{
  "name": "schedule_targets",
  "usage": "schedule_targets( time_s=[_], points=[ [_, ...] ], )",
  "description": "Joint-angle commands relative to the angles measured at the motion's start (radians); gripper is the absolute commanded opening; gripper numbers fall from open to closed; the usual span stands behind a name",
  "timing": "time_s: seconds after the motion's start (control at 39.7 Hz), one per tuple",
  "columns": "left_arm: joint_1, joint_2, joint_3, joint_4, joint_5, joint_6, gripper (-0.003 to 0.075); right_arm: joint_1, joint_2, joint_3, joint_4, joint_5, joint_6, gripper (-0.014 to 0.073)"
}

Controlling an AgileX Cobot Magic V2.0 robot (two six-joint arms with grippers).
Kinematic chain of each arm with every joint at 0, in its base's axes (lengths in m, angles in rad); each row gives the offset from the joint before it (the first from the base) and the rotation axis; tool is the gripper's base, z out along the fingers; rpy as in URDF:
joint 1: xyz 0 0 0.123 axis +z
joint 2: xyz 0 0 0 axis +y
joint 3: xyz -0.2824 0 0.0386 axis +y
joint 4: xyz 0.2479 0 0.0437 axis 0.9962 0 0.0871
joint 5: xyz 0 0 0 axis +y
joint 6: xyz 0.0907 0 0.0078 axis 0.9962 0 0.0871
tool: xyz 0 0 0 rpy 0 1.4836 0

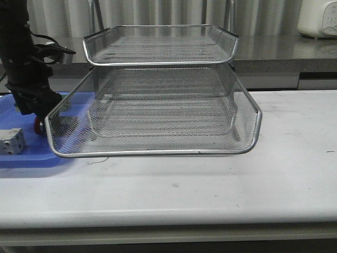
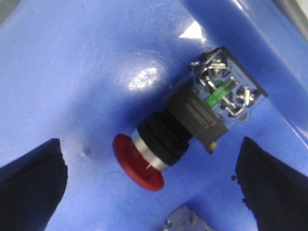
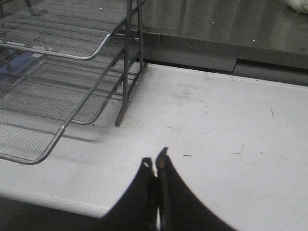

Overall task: Place button on rack with both arms
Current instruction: 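Grasp the red push button in the blue tray with the left gripper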

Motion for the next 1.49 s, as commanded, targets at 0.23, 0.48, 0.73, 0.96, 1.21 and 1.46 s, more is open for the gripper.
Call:
schedule_targets(
  time_s=[0.23,0.48,0.73,0.96,1.21,1.46],
  points=[
    [-0.014,-0.022,-0.033,-0.025,-0.107,0.027,0.0673,0.002,0.011,-0.023,0.001,-0.081,-0.002,-0.0111],
    [-0.039,-0.01,-0.033,-0.052,-0.137,0.08,0.0673,0.002,0.011,-0.023,0.001,-0.081,-0.002,-0.0111],
    [-0.043,0.013,-0.033,-0.061,-0.137,0.111,0.0672,0.002,0.011,-0.023,0.001,-0.081,-0.002,-0.0111],
    [-0.043,0.013,-0.033,-0.066,-0.137,0.125,0.0577,0.002,0.011,-0.023,0.001,-0.081,-0.002,-0.0111],
    [-0.043,0.013,-0.033,-0.066,-0.137,0.127,0.0322,0.002,0.011,-0.023,0.001,-0.081,-0.002,-0.0111],
    [-0.041,0.013,-0.033,-0.066,-0.137,0.127,0.0178,0.002,0.011,-0.023,0.001,-0.081,-0.002,-0.0111]
  ],
)
